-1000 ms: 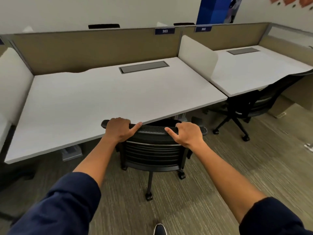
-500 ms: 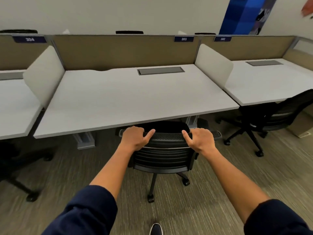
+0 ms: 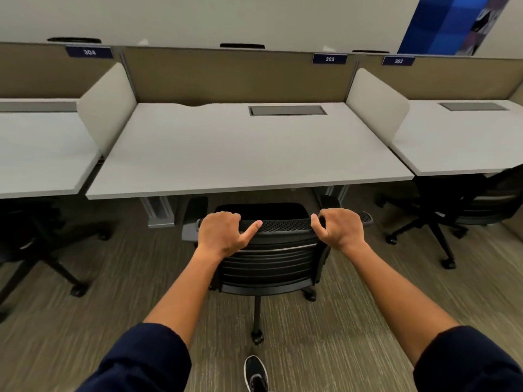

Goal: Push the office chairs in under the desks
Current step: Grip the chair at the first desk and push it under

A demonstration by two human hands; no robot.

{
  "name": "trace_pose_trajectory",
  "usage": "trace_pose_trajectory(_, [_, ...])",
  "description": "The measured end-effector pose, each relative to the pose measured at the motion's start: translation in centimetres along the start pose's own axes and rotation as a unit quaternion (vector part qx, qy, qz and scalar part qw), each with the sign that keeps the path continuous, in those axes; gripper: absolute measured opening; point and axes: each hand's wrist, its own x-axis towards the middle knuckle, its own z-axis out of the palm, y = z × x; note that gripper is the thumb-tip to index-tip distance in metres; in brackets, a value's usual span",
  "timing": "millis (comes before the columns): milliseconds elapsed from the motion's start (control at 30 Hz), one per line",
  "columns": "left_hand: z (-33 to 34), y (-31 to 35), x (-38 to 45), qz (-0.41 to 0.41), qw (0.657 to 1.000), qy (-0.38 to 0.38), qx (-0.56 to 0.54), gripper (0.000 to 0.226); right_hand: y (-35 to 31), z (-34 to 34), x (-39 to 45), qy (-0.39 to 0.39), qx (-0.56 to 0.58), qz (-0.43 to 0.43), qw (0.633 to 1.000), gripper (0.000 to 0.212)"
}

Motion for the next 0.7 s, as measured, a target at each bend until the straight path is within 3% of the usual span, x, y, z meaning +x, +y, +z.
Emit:
trace_pose_trajectory(333, [0.1, 1.5, 2.9, -0.008, 1.0, -0.02, 0.003, 0.085, 2.5, 1.1, 2.8, 0.044, 0.021, -0.009, 0.999, 0.062])
trace_pose_trajectory(700, [1.5, -0.5, 8.6, -0.024, 0.999, -0.029, 0.007, 0.078, 2.8, 2.2, 8.7, 0.008, 0.032, -0.001, 0.999, 0.072])
